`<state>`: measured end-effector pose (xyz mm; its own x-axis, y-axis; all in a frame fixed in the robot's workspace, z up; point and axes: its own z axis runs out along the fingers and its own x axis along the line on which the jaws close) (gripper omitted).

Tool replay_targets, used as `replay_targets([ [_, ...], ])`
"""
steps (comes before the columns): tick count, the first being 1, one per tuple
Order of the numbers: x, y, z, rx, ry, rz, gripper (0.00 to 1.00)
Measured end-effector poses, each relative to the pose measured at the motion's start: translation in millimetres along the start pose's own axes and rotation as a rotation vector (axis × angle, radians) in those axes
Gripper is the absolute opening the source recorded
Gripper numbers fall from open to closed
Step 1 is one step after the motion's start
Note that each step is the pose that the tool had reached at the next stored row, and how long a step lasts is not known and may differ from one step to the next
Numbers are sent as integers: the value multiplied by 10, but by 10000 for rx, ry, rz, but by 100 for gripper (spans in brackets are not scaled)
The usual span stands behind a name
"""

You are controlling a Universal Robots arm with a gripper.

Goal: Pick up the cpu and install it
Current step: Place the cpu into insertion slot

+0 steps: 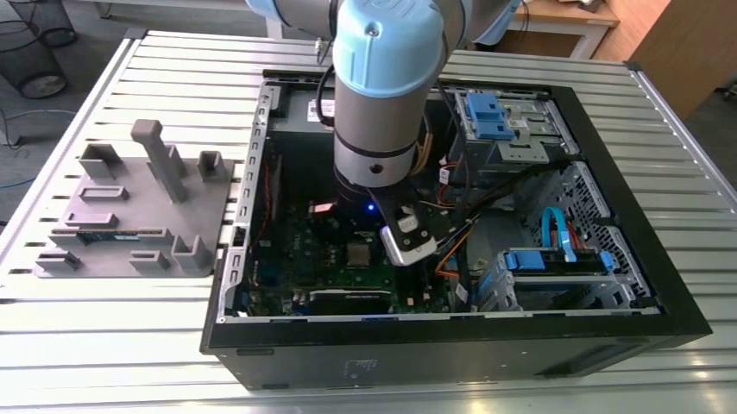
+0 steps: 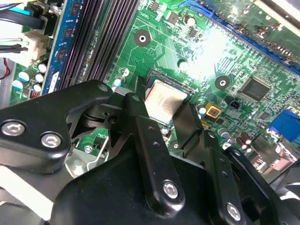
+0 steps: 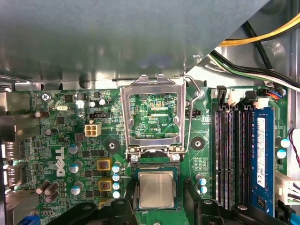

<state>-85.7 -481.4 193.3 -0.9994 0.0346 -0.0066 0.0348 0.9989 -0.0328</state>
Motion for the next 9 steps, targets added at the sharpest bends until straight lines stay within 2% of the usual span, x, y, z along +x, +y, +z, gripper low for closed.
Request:
replay_targets([
  [9,0,-1,-22,-4,-2,0,51],
])
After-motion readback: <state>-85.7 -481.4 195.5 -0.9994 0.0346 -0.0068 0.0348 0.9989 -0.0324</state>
